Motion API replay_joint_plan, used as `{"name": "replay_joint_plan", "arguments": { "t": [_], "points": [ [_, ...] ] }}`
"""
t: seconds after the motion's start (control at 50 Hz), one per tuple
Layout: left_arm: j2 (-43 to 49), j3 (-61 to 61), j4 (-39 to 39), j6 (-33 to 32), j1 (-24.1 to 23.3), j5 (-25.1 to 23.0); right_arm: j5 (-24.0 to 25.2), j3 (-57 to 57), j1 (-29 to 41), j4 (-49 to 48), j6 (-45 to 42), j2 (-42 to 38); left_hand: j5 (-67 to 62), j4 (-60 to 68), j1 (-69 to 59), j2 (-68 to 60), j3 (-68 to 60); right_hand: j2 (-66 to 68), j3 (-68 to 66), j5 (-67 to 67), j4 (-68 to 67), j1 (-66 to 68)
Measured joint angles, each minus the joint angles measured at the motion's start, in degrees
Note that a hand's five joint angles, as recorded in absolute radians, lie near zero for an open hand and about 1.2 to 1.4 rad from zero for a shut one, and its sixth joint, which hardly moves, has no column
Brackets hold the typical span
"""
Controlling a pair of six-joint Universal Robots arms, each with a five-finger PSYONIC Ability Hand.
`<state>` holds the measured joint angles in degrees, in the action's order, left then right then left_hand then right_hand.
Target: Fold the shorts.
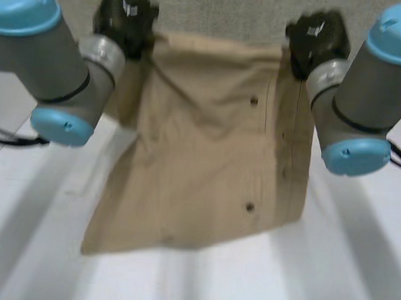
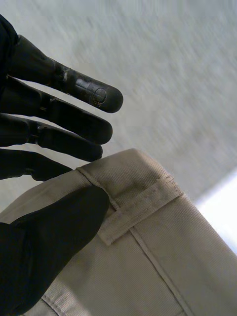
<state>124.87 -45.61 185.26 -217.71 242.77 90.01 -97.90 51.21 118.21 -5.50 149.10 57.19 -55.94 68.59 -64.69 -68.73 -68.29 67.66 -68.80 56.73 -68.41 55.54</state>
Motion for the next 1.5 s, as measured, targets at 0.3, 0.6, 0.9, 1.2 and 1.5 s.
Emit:
{"name": "replay_joint_plan", "arguments": {
  "t": [0.3, 0.6, 0.9, 1.2, 1.5],
  "points": [
    [-11.06, 0.5, 22.22, -4.34, -3.97, 2.91, -0.32, -1.18, -0.22, -18.52, 2.1, 12.18, 0.0, 0.0, 0.0, 0.0, -0.01, 0.0, 0.0, 0.31, 0.0, 0.0],
    [-2.67, -31.43, 25.47, 4.38, -3.47, 2.35, 4.92, 19.41, -0.39, -4.28, 1.43, -0.74, 0.0, 0.02, 0.0, -0.06, -0.04, 0.46, 0.0, 0.33, 0.0, 0.0],
    [1.79, -46.18, 18.08, 4.97, -4.1, 2.21, 6.77, 31.44, -1.92, -0.47, 0.96, -1.29, 21.48, -24.11, 22.87, 24.22, 23.54, 0.54, 0.0, 0.33, 0.0, 0.0],
    [-13.33, -57.56, 16.52, 6.39, 0.08, 2.58, 14.26, 46.21, -9.34, -1.65, 2.31, 10.47, 30.11, -32.59, 28.35, 32.56, 31.93, 0.54, 0.0, 0.33, 0.0, 0.0],
    [-13.19, -56.59, 9.29, 23.13, 5.17, -3.36, 14.78, 48.29, -10.55, -3.9, 8.06, 10.17, 25.08, -27.53, 23.51, 27.49, 27.28, 0.54, 0.0, 0.33, 0.0, 0.0]
  ]
}}
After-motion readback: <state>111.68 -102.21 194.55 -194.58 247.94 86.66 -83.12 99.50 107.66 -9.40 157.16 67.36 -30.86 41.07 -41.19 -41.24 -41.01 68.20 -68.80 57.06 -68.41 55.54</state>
